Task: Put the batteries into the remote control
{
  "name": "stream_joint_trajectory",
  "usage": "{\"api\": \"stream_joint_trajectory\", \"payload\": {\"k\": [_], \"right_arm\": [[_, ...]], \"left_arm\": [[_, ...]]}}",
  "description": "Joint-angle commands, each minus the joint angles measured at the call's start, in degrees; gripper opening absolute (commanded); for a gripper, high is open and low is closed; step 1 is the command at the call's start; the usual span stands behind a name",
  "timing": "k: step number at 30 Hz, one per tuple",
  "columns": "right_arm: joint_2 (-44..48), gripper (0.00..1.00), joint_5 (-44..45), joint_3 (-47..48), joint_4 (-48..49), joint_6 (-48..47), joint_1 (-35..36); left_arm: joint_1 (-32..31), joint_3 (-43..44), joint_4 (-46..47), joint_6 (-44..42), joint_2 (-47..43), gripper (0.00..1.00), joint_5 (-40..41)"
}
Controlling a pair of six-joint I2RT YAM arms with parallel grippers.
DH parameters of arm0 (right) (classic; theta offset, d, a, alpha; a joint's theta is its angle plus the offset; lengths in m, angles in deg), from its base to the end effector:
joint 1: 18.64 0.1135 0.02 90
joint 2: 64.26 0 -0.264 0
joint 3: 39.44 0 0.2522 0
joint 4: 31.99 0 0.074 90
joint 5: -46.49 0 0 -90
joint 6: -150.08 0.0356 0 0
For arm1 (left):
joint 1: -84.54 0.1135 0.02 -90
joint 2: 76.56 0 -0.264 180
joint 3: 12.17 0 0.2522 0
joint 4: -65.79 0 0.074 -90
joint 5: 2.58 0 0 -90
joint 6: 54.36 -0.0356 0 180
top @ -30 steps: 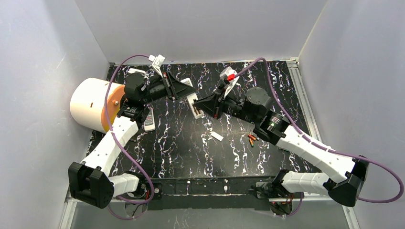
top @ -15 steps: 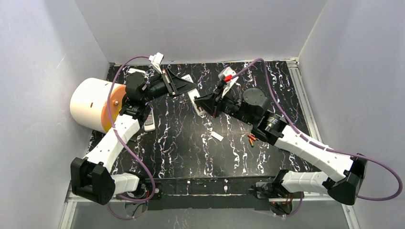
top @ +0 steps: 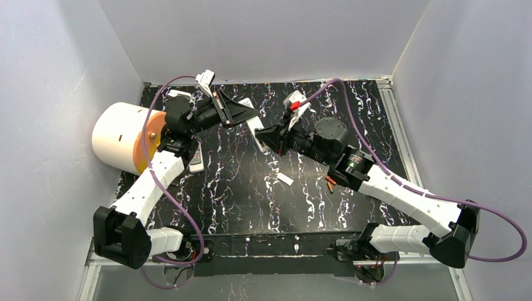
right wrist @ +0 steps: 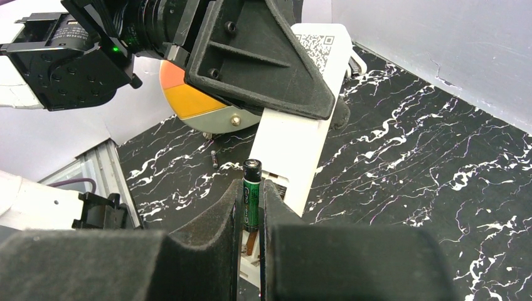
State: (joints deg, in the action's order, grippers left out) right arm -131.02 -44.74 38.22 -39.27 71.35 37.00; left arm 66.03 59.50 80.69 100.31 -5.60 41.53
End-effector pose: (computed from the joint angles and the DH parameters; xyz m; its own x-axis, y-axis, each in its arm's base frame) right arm 0.1534 0.2257 0.4107 -0.1287 0.1579 -0.9790 -0.8282 0.5259 0.1937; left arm 0.2585 -0.1135 0.3928 -0.6833 -0.4347 -0.5867 0.6057 0.1112 -0.7879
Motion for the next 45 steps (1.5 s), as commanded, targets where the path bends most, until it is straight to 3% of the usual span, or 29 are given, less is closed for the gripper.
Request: {"api": "stream_joint_trajectory", "payload": {"k": [1,23,33,45], "right_arm": [[0.58,0.12,0.5,-0.35,2.15,-1.25,0.38],[1.58,0.32,2.2,-3.07,4.91,-0.4,0.4],[1.51,0.35,6.2,-2.78,6.87,0.22,0.39],[0.77,0.23,6.12,-2.98,8.13,0.78,0.36]], "left_arm": [[-0.05,0.05,2.27,1.02,-0.34,0.0,-0.52],[-0.12,-0.32,3.35,2.58,-0.56,0.0,-0.37],[-0.11,-0.69,3.36,2.63,-0.6,0.0,-0.71],[-0.12,-0.35,3.39,4.02,-0.56,0.0,-1.04]]}}
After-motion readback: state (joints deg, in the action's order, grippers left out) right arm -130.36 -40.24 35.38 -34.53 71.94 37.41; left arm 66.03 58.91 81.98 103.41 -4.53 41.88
